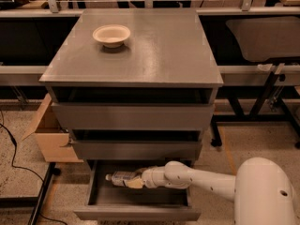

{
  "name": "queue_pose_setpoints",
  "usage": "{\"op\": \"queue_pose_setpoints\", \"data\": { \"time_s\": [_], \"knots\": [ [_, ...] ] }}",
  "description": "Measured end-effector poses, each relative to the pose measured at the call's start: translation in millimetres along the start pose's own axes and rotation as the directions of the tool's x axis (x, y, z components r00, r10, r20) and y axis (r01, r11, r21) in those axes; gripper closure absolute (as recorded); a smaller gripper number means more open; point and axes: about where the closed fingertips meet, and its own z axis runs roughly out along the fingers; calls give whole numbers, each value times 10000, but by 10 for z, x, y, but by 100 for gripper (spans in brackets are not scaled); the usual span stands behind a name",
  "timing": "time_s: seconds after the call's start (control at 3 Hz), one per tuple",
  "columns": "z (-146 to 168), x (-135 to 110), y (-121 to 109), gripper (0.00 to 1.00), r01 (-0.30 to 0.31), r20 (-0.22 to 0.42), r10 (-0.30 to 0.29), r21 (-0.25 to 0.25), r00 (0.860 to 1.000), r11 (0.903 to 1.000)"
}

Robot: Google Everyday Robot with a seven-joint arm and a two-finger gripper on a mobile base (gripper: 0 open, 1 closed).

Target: Place blue plastic bottle into bottom drawer

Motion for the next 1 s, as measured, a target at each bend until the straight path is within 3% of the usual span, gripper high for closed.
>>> {"op": "queue_pose_setpoints", "data": {
  "time_s": [0.33, 1.0],
  "knots": [
    [3, -10, 16, 82, 21, 8, -21, -21, 10000, 10000],
    [33, -5, 47, 36, 20, -3, -20, -84, 10000, 10000]
  ]
}}
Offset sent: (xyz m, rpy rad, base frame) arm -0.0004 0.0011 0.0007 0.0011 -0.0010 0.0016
